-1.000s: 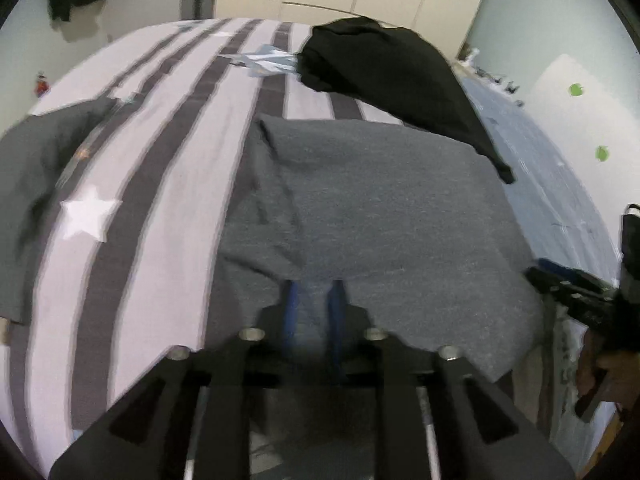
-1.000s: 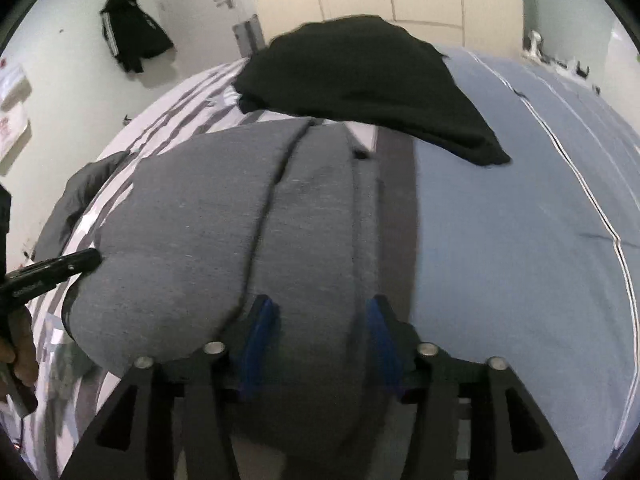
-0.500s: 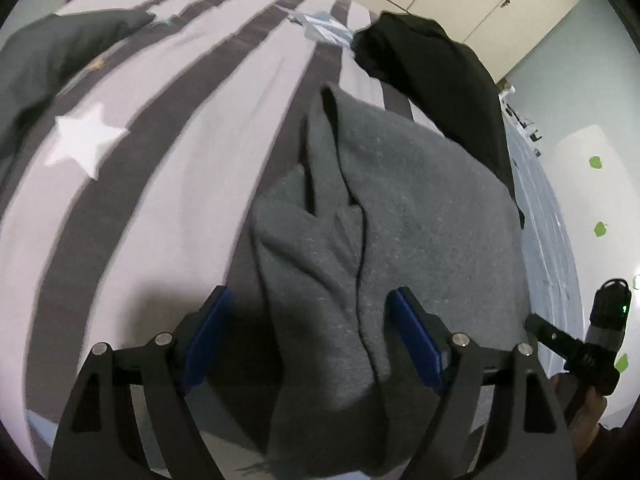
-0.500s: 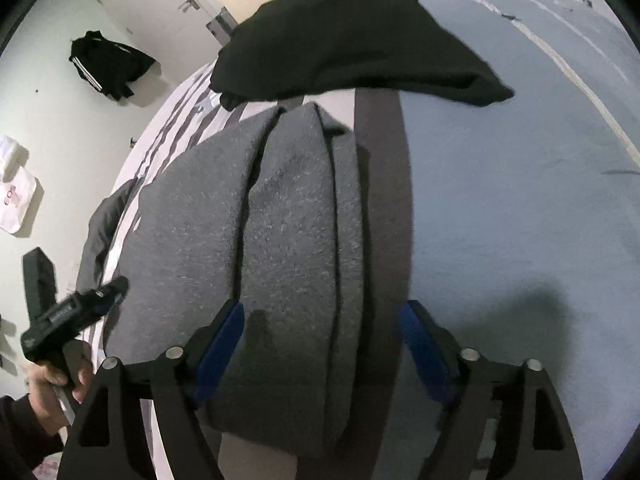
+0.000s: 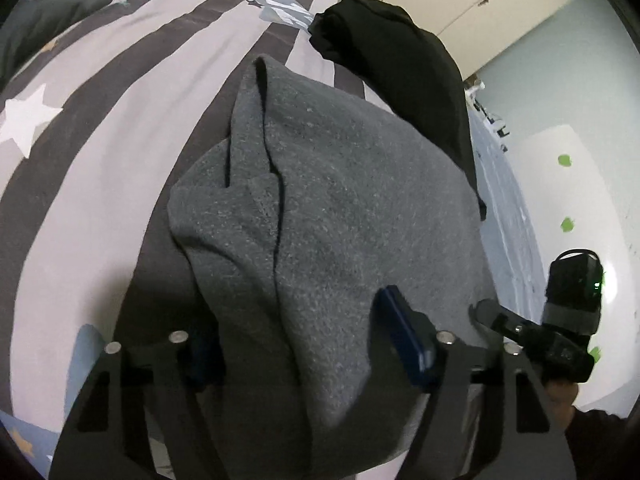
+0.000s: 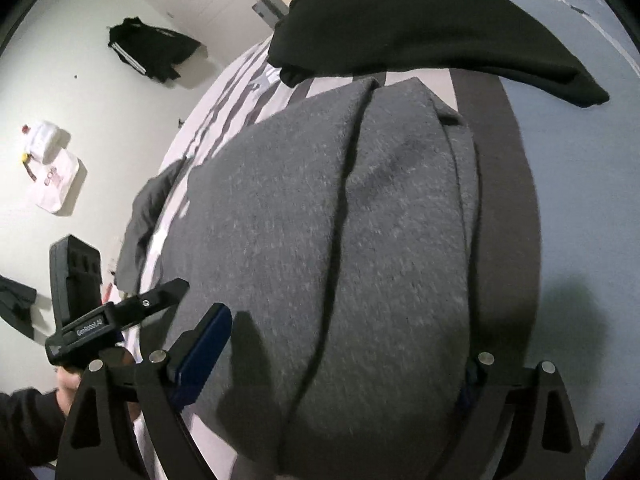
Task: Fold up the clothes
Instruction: 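Close both tools on the folded grey garment's edges, then lift the folded grey garment with both tools and carry it along the bed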
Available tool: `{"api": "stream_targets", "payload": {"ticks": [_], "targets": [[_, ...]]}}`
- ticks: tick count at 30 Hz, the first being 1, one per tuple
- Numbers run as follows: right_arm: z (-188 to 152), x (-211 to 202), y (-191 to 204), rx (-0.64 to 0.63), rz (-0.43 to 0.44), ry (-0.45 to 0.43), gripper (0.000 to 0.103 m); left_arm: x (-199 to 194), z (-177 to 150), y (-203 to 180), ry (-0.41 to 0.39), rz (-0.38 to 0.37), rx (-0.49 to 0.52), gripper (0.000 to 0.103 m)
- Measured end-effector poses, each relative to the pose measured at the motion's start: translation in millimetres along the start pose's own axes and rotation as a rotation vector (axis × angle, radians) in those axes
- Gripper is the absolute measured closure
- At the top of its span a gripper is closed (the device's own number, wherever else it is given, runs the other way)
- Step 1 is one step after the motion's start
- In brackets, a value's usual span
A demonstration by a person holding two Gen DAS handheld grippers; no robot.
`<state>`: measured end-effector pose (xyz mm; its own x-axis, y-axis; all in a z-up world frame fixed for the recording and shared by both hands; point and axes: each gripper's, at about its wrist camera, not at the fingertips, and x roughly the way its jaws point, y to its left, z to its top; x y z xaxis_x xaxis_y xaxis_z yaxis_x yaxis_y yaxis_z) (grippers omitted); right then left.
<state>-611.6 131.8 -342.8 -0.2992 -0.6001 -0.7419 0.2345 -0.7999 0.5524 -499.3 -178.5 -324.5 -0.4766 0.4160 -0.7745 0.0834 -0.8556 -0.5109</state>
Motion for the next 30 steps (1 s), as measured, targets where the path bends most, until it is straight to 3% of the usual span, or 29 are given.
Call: {"api": "stream_targets", "payload": {"ticks": [5,7,10,11,13,15,17,20,26,30], "targets": [[11,4,-24,0.072,0.041,-0.012,0.045,5,-3,5,-0.021,0.01,-0.006,0.036],[12,5,-30,0.112,0.068,-0.012,0.047,4,-6,1,-0.029,0.032,0.007,0.035],[13,7,-14,0.056,0.076,0.068,0.048,2,-7,-2,-0.028,0.053,-0.005,0.036],[12,9,-9,0.039,0.081,0.091,0.048,2,-8,-3,-0.027,0.057,-0.004,0.039],[10,14,-2,-0.027,0.086,0.122,0.048,0,-10,-5,-0.031,0.075,0.013,0.053],[14,22,-2,-0.008,0.099,0.119,0.051,-3,-12,-8,-0.037,0.08,0.031,0.065],[16,25,2,-0.028,0.086,0.106,0.066,-7,-14,-10,-0.043,0.084,0.037,0.071],[17,19,5,-0.02,0.075,0.08,0.079,-18,-16,-19,-0.066,0.11,0.06,0.075],[19,-11,33,-0.067,0.014,0.016,0.083,-66,-19,-41,-0.147,0.125,0.066,0.076],[24,-35,72,-0.156,0.006,-0.029,0.083,-91,2,-52,-0.209,0.178,0.081,0.076]]}}
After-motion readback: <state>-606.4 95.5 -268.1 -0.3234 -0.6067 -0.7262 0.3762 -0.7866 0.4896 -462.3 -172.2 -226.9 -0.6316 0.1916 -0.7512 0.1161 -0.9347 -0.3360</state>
